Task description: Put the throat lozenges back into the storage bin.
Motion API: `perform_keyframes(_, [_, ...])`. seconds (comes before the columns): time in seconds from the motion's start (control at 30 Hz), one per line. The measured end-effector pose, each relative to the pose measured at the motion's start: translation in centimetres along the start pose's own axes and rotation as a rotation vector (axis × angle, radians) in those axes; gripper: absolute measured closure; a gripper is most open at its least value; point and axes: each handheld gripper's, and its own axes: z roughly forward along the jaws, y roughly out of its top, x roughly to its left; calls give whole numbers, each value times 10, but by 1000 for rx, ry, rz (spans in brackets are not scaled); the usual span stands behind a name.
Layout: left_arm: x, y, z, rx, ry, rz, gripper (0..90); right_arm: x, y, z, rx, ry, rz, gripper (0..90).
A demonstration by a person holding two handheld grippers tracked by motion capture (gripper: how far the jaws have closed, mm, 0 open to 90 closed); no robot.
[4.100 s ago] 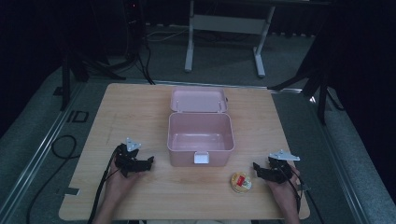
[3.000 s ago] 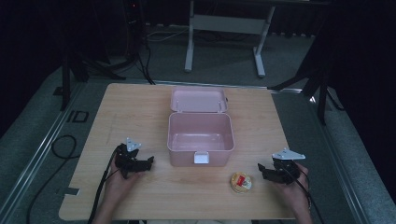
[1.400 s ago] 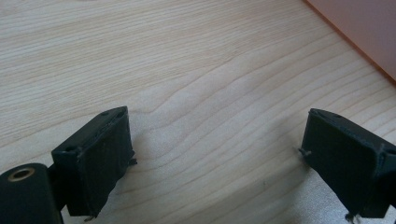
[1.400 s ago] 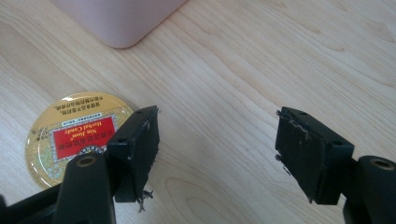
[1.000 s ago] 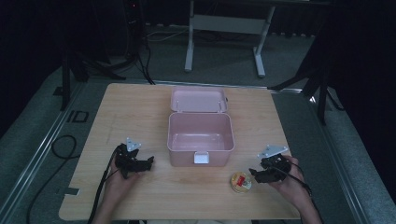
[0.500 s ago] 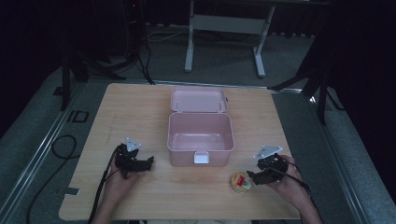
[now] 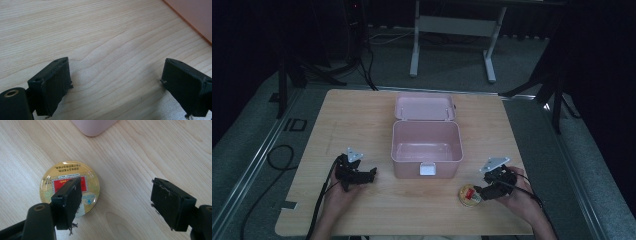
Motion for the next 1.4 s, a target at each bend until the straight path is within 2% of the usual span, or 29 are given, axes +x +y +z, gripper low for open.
perform_keyframes(1.1, [0, 0, 0, 0, 0, 0, 91, 11, 10, 6, 48, 57, -74, 205])
perform_keyframes(1.4, [0, 0, 0, 0, 0, 0, 91, 14, 14, 8, 73, 56, -96, 198])
